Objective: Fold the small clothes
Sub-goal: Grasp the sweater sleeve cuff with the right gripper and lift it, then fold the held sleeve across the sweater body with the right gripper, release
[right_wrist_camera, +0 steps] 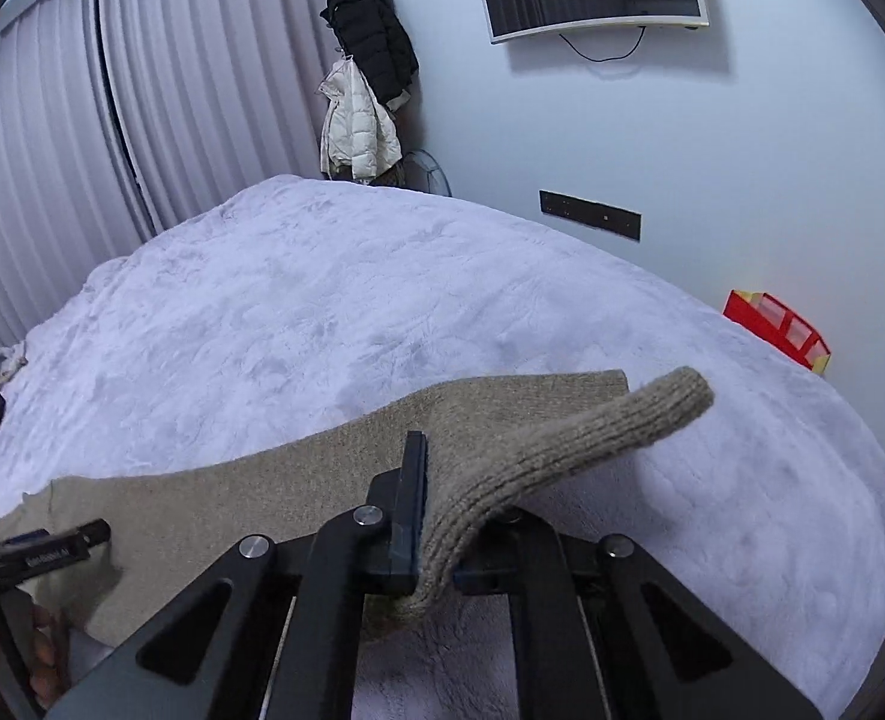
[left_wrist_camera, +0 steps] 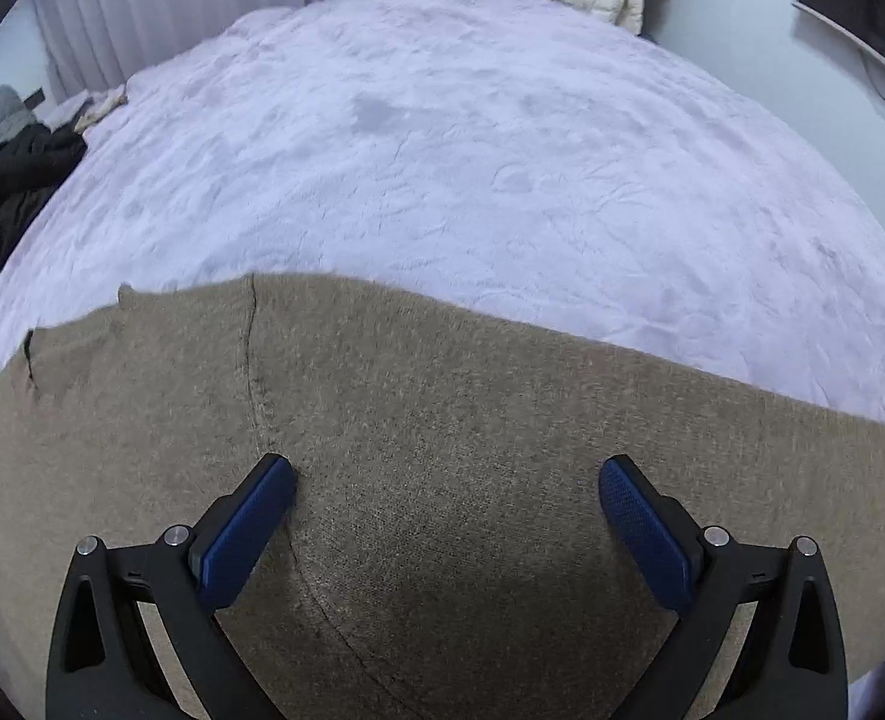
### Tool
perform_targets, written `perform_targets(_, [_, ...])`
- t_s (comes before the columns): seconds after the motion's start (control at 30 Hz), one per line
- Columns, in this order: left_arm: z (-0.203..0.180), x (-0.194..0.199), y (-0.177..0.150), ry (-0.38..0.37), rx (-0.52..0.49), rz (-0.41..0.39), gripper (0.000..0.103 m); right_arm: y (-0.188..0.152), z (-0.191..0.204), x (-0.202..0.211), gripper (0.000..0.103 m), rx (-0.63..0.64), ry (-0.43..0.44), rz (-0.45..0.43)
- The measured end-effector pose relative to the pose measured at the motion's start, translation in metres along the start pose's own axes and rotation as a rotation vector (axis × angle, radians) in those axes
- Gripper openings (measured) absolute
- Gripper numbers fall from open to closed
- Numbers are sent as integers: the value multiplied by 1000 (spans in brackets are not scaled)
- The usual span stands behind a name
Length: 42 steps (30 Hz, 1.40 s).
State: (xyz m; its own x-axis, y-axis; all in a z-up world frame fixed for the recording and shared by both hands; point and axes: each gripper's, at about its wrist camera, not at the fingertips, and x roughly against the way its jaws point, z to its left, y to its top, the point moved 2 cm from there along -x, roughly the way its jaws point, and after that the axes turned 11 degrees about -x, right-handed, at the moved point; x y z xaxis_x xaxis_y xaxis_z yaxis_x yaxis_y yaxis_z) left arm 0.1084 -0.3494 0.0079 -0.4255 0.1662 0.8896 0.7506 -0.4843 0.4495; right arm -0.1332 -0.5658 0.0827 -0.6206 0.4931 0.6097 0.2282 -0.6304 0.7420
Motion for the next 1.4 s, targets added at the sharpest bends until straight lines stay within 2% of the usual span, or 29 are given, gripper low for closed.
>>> perform_targets(0.03, [-3, -8, 0, 3, -5, 45, 103, -3, -2, -5, 7, 3, -15, 18])
perform_targets(0.07, [-9, -7, 0, 29, -46, 54, 103, -5, -5, -12, 7, -7, -23, 46])
perform_targets(0.1, [-13, 0, 1, 37, -83, 37, 103, -7, -9, -19, 7, -22, -33, 74])
perform_targets(0.13, [-14, 12, 0, 9, -101, 4, 103, -9, -14, -23, 7, -36, -41, 94])
perform_targets(0.2, [-6, 33, -10, -66, -52, -63, 103, -9, -20, -25, 7, -59, -38, 112])
perform_targets(0.3, [10, 30, -31, -88, 25, -44, 103, -7, -14, -19, 7, -21, -59, 89])
perform_targets(0.37, [19, 5, -43, -90, 67, 36, 103, -6, -4, -11, 7, 16, -82, 66])
perform_targets(0.47, [13, 14, -43, -73, -28, 24, 103, 0, 16, 3, 7, 58, -86, 39])
perform_targets(0.5, [17, 26, -43, -91, -30, 7, 103, 1, 25, 10, 7, 75, -88, 23])
perform_targets(0.53, [26, 38, -45, -122, -11, -29, 103, 2, 36, 19, 7, 99, -80, 7])
perform_targets(0.6, [51, 54, -48, -130, 32, -76, 103, 5, 59, 37, 7, 145, -69, -29])
perform_targets(0.8, [178, 60, -96, -71, 253, -67, 103, -6, 164, 85, 7, 295, 42, -108])
perform_targets(0.93, [259, 69, -140, -25, 393, -68, 103, -50, 254, 100, 7, 424, 141, -96])
perform_targets(1.1, [328, 91, -189, 18, 472, -104, 103, -139, 360, 106, 7, 595, 246, -28])
perform_targets(1.23, [370, 104, -227, 24, 543, -130, 103, -210, 421, 99, 7, 710, 288, 36])
perform_targets(1.4, [408, 116, -263, 34, 588, -149, 103, -282, 476, 89, 7, 803, 301, 119])
